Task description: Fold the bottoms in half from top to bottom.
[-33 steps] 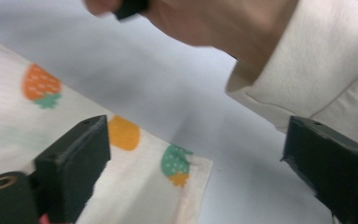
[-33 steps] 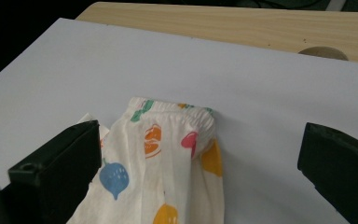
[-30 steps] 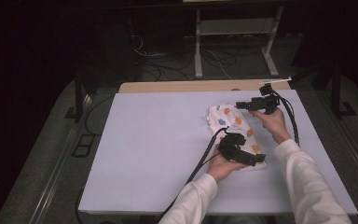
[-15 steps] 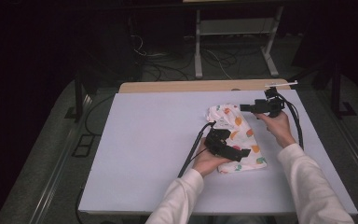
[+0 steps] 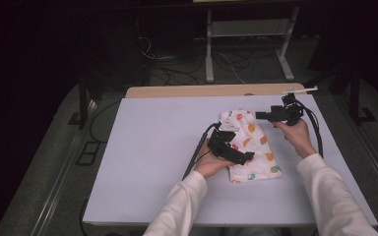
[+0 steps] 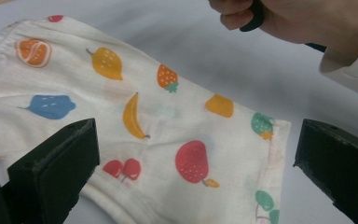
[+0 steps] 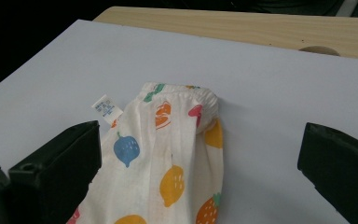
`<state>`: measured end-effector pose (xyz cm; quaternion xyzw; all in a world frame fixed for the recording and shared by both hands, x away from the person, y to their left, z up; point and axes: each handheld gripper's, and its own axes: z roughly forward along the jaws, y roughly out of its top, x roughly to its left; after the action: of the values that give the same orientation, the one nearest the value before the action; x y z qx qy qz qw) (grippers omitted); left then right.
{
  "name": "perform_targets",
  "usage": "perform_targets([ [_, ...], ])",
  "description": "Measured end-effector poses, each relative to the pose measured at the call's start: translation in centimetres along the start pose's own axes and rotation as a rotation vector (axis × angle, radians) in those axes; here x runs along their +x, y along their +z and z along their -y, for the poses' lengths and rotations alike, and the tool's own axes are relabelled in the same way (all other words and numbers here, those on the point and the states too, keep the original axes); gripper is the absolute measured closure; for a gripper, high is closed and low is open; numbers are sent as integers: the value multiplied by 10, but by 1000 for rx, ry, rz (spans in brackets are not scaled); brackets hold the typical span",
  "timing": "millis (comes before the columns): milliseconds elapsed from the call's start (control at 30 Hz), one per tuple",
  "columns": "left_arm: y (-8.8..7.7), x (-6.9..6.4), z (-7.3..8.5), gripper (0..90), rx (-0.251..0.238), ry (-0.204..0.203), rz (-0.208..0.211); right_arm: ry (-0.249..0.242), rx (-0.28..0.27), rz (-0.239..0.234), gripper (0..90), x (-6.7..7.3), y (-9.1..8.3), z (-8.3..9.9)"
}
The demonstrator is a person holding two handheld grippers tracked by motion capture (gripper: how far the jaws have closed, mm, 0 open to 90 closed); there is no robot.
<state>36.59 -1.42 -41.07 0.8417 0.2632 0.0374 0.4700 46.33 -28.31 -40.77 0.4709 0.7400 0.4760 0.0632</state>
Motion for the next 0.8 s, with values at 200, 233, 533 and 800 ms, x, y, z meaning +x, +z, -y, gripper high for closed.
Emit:
perform_targets([
  [200,-5,10,-1,0,9,-16,-14,-19,4,-2,0,3,-3,-2],
  [233,-6,13,-2,0,14,-13,-19,-22,3,-2,0,4,-3,-2],
  [533,-13,29,-10,0,32,-14,-32,-32,4,1,0,3,-9,-3],
  [800,-18,53,-10,0,53,-65,-56,-38,24,-2,0,2,-8,-6],
])
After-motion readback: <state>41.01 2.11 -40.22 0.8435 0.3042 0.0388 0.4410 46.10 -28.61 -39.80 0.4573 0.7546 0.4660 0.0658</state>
